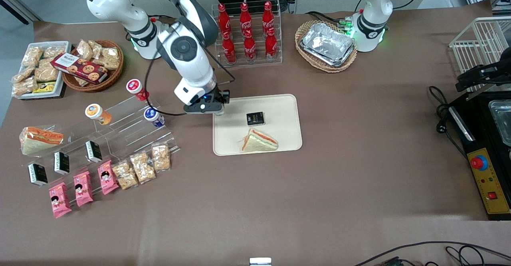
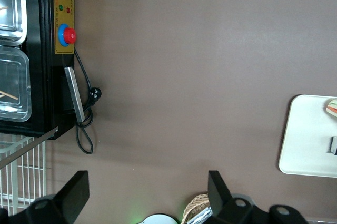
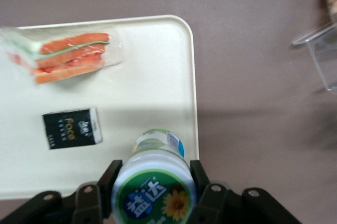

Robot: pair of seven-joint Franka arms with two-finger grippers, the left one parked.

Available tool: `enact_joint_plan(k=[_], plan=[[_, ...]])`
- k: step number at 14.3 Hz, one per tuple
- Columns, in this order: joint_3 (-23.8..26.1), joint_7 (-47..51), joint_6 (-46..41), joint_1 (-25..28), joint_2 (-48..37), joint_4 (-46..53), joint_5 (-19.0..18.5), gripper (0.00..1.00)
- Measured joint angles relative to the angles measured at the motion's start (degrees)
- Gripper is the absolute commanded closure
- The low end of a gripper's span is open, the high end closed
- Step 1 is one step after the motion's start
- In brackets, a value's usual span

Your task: Place green gum on tray

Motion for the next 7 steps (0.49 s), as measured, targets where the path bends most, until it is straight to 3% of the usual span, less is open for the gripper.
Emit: enact_joint_plan(k=[5,6,7], plan=[[0.0,2.2,10.0,2.2,8.0,-2.0,0.0,0.69],[0.0,2.5,11.5,2.6,9.5,-2.0,0.0,0.65],[0.0,2.8,12.7,2.9,10.7,-1.9,0.2,0.49]])
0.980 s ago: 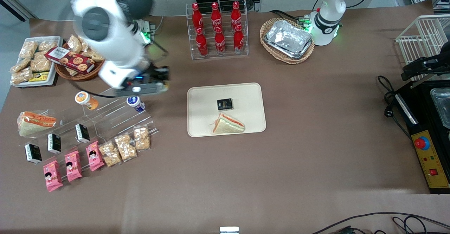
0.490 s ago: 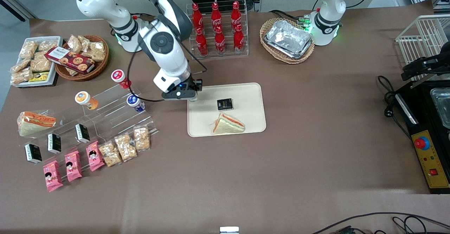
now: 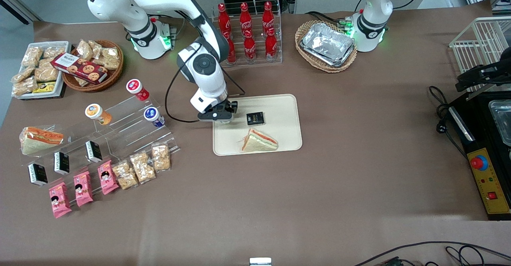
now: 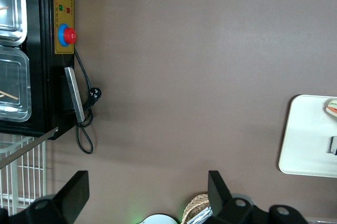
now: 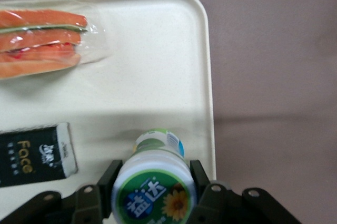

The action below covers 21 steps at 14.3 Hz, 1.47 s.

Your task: Place green gum on tray

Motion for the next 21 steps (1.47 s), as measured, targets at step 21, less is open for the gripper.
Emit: enact_joint_plan(k=[21], plan=[[-2.1,-12.3,-28.6,-23.2,-18.9,8.6,0.1,0.0]])
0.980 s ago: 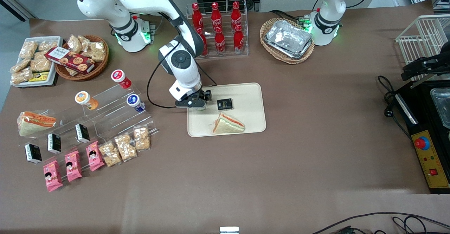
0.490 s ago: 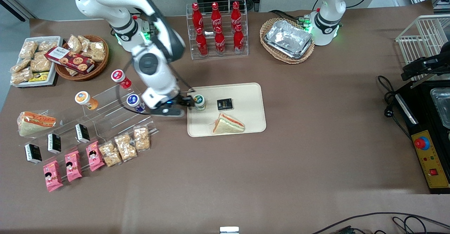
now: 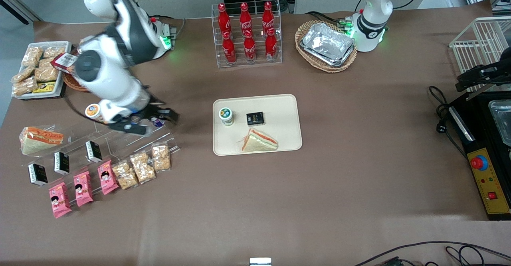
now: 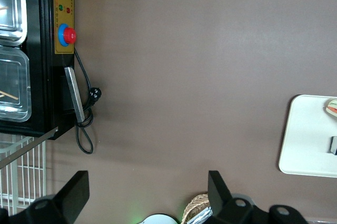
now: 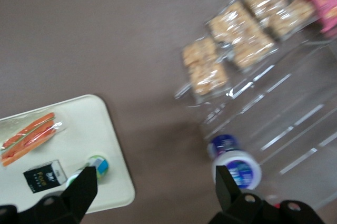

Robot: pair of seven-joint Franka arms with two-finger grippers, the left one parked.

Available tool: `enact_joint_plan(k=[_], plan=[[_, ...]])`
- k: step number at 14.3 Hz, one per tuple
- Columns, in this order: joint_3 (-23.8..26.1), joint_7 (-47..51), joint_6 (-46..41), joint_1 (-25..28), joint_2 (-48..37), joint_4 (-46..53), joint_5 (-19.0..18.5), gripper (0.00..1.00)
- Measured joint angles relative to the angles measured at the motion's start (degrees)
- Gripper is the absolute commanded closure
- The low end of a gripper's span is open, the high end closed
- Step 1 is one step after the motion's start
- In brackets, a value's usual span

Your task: Place green gum on tray

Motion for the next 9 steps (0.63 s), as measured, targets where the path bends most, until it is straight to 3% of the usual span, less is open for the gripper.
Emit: enact_joint_plan(k=[5,9], plan=[[-0.2,-12.9,-12.3,-11.7,-2.3,8.3,-0.9,0.0],[-0.1,-19.1,-21.1,-16.8,-1.7,18.3,-1.9,0.0]])
